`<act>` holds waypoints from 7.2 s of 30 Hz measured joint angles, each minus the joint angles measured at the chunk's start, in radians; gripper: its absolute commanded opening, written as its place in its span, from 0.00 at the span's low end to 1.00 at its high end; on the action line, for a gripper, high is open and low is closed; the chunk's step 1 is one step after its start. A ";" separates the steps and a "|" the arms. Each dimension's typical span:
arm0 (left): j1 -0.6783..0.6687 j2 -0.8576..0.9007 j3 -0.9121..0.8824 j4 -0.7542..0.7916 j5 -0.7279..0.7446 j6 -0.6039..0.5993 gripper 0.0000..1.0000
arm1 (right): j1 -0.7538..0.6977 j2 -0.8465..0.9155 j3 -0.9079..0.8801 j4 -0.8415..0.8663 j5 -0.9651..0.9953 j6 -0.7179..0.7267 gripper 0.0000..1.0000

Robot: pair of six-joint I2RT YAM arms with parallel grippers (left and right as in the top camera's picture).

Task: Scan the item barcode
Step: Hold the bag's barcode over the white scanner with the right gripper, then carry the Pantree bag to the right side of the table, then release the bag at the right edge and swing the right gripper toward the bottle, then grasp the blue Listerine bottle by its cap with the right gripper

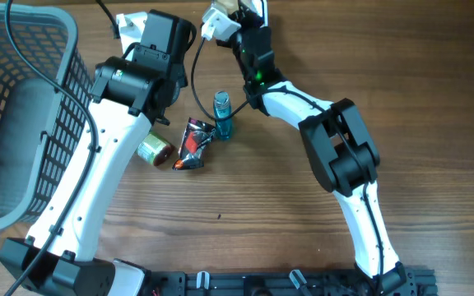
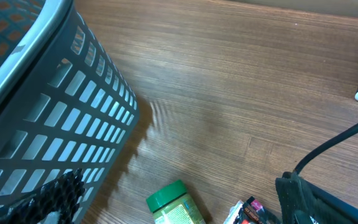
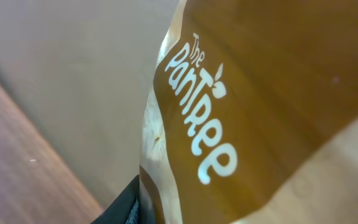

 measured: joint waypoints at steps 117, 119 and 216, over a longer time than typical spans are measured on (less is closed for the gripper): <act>0.000 0.000 -0.001 -0.052 0.000 0.000 1.00 | -1.059 -1.342 -0.497 -1.216 0.042 1.323 1.00; 0.000 0.000 -0.001 -0.051 0.000 0.000 1.00 | -1.038 -1.453 -0.484 -1.357 -0.128 1.418 1.00; 0.012 0.249 0.004 -0.052 0.509 -0.095 1.00 | -0.261 -0.189 0.108 -1.849 -0.294 2.280 0.74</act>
